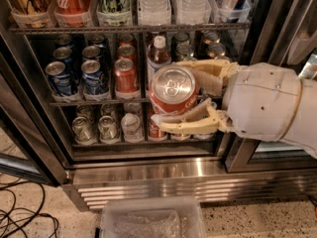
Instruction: Pick coke can from middle shelf of fridge
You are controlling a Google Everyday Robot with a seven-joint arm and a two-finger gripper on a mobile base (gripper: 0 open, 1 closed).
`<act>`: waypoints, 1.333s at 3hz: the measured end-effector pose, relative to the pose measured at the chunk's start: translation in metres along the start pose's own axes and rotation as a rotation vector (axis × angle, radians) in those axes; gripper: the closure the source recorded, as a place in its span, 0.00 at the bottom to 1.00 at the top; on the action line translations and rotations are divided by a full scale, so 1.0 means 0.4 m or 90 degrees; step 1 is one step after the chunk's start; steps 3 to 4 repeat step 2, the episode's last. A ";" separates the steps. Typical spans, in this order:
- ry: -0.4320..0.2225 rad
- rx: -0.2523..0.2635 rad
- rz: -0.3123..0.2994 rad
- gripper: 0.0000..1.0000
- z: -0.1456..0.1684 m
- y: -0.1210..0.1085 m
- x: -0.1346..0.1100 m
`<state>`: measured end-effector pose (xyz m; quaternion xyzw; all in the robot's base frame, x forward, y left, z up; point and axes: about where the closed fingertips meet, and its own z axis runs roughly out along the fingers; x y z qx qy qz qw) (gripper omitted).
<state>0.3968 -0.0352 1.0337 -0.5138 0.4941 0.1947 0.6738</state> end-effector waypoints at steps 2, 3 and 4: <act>-0.006 -0.041 -0.001 1.00 0.002 0.042 -0.009; -0.006 -0.041 -0.001 1.00 0.002 0.042 -0.009; -0.006 -0.041 -0.001 1.00 0.002 0.042 -0.009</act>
Offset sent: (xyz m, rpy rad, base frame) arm -0.0140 0.0083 -0.0054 -0.0210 0.0108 0.0611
